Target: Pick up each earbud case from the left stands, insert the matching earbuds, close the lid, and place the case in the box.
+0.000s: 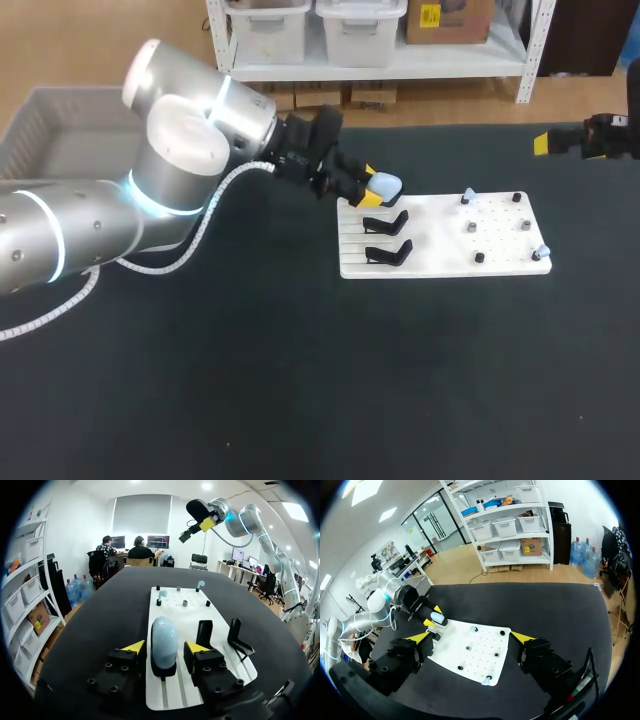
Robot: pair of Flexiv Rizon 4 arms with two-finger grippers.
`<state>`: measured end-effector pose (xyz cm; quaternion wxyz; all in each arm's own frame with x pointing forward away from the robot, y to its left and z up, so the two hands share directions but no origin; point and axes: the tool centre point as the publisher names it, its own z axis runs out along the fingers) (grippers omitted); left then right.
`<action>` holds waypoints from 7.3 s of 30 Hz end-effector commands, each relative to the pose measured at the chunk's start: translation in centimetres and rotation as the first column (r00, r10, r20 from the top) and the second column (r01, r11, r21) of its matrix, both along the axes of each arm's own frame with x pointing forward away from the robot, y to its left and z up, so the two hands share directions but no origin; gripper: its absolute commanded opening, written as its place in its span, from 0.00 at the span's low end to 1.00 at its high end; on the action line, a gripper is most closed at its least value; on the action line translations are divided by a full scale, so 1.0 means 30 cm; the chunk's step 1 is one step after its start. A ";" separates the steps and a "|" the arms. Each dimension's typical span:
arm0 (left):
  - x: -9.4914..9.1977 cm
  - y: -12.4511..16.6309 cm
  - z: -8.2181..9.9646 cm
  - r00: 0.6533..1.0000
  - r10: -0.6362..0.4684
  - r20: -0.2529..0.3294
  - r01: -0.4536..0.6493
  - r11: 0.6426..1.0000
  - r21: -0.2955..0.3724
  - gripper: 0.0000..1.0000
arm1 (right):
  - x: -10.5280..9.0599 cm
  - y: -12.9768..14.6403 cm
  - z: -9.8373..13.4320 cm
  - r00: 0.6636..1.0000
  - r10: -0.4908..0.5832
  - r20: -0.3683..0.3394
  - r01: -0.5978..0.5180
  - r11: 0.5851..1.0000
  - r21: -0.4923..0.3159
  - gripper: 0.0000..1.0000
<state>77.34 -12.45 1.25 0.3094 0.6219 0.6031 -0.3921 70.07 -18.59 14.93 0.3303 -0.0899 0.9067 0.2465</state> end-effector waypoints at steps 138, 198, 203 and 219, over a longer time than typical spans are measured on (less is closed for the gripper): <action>-0.232 -0.044 0.411 0.998 0.011 0.068 0.019 0.903 -0.428 0.00 | -0.163 0.538 0.091 0.978 0.205 -0.037 -0.208 0.972 -0.111 1.00; -0.232 -0.044 0.411 0.998 0.011 0.068 0.019 0.903 -0.428 0.00 | 0.037 0.537 0.062 0.997 0.067 -0.024 -0.070 0.989 -0.128 1.00; -0.232 -0.044 0.411 0.998 0.011 0.068 0.019 0.903 -0.428 0.00 | 0.040 0.494 0.131 0.997 0.063 0.046 -0.050 0.970 -0.240 1.00; -0.232 -0.044 0.411 0.998 0.011 0.068 0.019 0.903 -0.428 0.00 | -0.104 0.249 0.048 0.991 -0.075 -0.113 0.007 0.861 -0.509 1.00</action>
